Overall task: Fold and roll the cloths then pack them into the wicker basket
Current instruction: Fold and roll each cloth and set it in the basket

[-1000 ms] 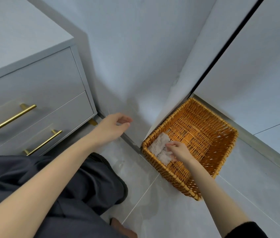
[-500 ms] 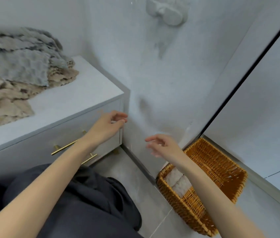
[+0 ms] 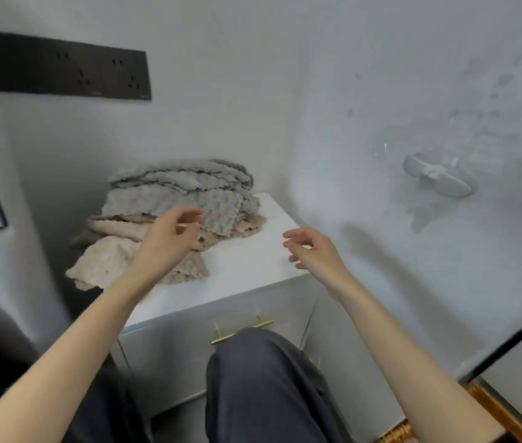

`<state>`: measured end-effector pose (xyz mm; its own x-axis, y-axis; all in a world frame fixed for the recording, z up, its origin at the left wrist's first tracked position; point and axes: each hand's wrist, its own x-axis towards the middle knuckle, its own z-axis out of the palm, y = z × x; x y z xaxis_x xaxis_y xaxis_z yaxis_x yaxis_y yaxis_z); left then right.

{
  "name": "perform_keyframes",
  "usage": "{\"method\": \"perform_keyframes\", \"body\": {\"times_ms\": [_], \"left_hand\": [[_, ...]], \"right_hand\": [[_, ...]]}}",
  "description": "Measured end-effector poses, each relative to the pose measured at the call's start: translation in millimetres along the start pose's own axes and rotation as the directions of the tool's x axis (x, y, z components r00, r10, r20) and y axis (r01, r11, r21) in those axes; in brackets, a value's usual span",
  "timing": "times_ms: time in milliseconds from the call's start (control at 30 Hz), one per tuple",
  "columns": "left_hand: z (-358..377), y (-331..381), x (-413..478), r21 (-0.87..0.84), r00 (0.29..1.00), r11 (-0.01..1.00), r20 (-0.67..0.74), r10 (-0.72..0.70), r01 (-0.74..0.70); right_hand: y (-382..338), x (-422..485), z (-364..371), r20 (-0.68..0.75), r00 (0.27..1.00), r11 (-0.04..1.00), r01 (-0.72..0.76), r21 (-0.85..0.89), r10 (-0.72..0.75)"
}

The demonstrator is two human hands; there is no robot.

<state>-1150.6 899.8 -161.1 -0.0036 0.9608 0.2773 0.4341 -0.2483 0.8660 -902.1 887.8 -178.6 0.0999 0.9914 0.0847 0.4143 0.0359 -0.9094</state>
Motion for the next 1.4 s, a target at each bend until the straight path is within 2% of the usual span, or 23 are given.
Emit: {"method": "perform_keyframes", "body": {"times_ms": [167,333,400,567,667,767,933,1033,1100,1233,1333,1400], "left_hand": [[-30,-29,12,0.198,0.991,0.979,-0.114,0.072,-0.048],[-28,-52,32,0.430,0.985,0.899,-0.100,0.139,-0.083],[-24,-60,41,0.497,0.987,0.863,-0.070,0.146,-0.093],[-19,-81,57,0.586,0.995,0.808,-0.029,0.091,-0.057],[-18,-91,62,0.629,0.998,0.775,0.002,0.067,-0.053],[-22,-98,68,0.659,0.997,0.749,0.013,0.080,-0.069],[-25,-94,69,0.655,0.996,0.751,0.016,0.089,-0.078],[-23,-87,66,0.646,0.994,0.758,0.004,0.113,-0.089],[-21,-82,63,0.642,0.990,0.760,-0.008,0.142,-0.104],[-13,-74,55,0.626,0.978,0.766,-0.023,0.207,-0.147],[-5,-66,51,0.572,0.962,0.804,-0.090,0.258,-0.162],[0,-58,48,0.545,0.938,0.820,-0.163,0.307,-0.174]], "right_hand": [[-24,44,48,0.052,0.995,0.996,0.088,-0.033,-0.087],[-46,81,91,0.065,0.975,0.966,0.218,-0.142,-0.210],[-55,95,105,0.071,0.953,0.925,0.303,-0.230,-0.295],[-66,129,133,0.140,0.875,0.746,0.471,-0.471,-0.464],[-66,147,150,0.157,0.866,0.679,0.473,-0.562,-0.474],[-64,163,164,0.085,0.868,0.689,0.444,-0.573,-0.489],[-73,168,157,-0.086,0.857,0.812,0.443,-0.381,-0.508],[-88,165,139,-0.194,0.888,0.908,0.400,-0.127,-0.418],[-100,161,124,-0.267,0.893,0.922,0.384,0.037,-0.362],[-112,150,89,-0.372,0.883,0.878,0.396,0.270,-0.285],[-113,137,62,-0.367,0.918,0.709,0.358,0.608,-0.150],[-107,131,42,-0.389,0.920,0.629,0.325,0.706,-0.040]]}}
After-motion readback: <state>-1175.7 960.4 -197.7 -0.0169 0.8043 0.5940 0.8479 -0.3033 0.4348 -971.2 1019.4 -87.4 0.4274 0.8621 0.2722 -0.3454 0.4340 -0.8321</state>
